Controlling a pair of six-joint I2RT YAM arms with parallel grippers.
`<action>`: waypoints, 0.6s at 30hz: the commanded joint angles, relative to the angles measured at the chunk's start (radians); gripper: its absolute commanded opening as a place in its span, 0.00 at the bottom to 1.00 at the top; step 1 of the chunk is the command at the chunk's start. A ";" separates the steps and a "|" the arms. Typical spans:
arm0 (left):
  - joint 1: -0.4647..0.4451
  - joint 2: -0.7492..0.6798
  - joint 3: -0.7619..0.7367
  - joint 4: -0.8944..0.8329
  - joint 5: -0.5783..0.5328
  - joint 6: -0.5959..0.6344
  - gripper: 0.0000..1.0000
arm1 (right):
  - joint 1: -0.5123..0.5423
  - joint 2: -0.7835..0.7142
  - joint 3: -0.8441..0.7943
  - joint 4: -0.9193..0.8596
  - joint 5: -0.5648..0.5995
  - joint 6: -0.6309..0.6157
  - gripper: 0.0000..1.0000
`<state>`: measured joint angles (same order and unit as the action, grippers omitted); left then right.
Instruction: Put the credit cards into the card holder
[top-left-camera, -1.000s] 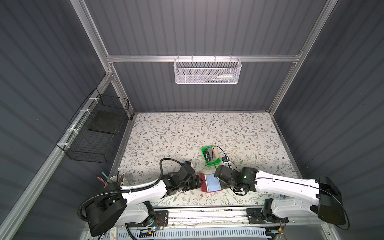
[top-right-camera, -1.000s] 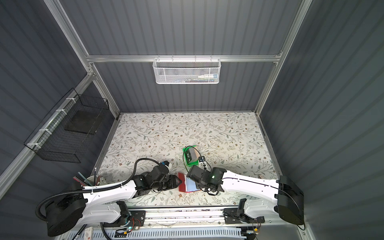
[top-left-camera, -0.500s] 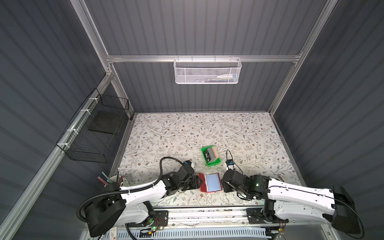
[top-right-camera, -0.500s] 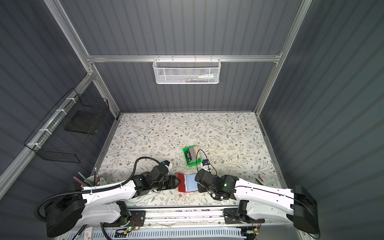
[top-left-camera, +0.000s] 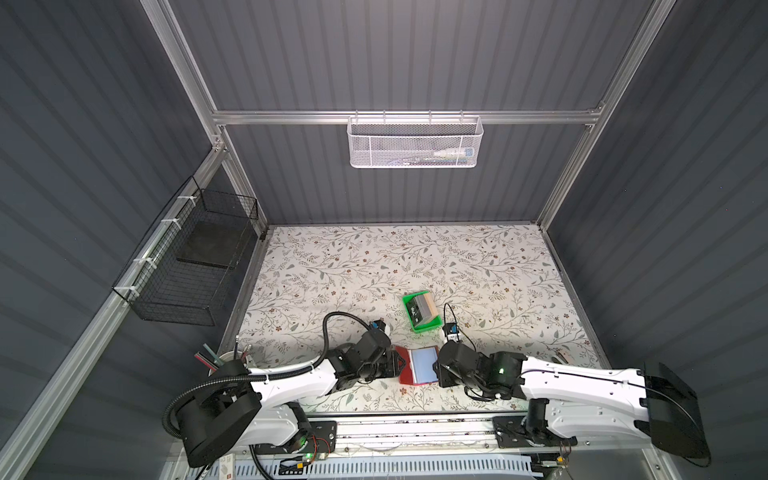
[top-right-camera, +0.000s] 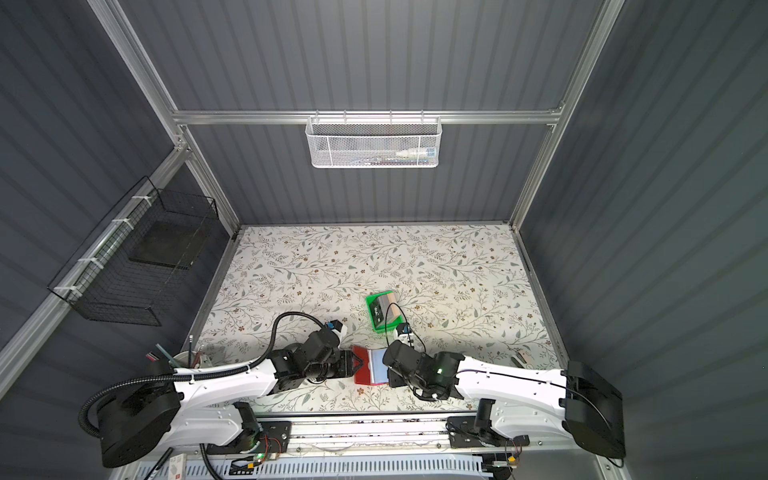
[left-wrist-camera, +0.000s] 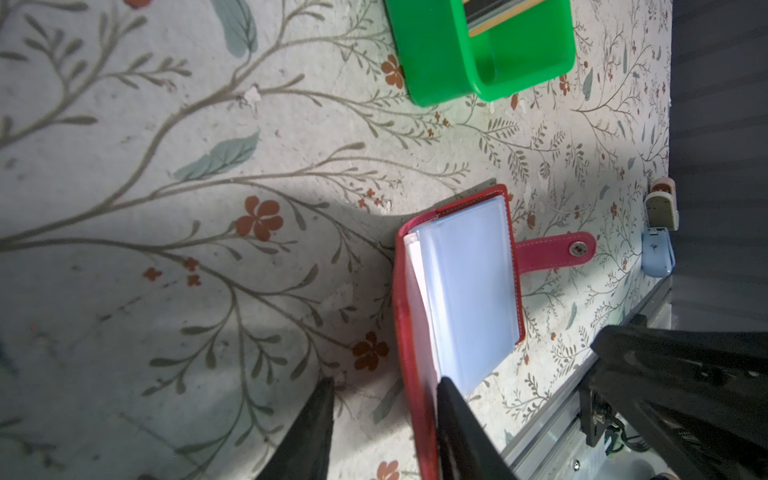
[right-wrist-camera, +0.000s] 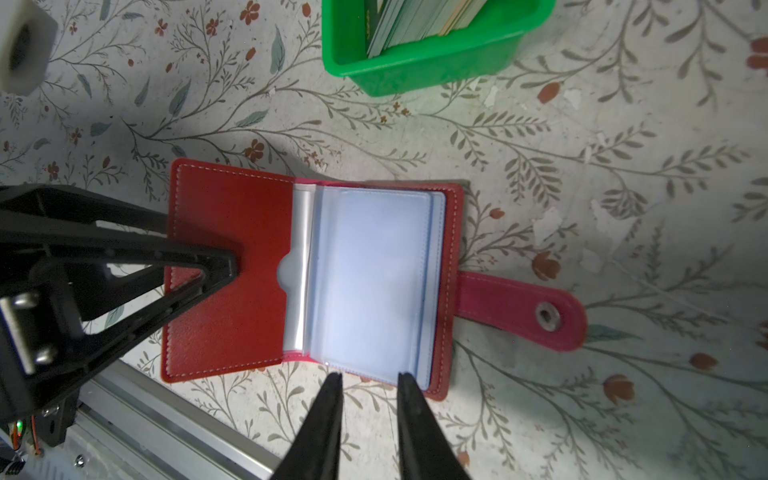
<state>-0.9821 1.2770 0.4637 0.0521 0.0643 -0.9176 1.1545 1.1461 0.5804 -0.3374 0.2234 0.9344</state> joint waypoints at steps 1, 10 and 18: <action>0.004 0.015 0.023 -0.015 -0.019 0.039 0.41 | 0.005 0.025 0.025 0.030 -0.014 0.028 0.27; 0.005 0.038 0.021 0.002 -0.046 0.033 0.39 | -0.010 0.114 0.054 0.045 -0.046 0.026 0.24; 0.057 0.059 0.039 -0.002 0.025 0.056 0.38 | -0.058 0.147 0.057 0.101 -0.090 0.027 0.25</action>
<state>-0.9592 1.3285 0.4686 0.0528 0.0559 -0.8921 1.1194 1.2804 0.6167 -0.2634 0.1577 0.9512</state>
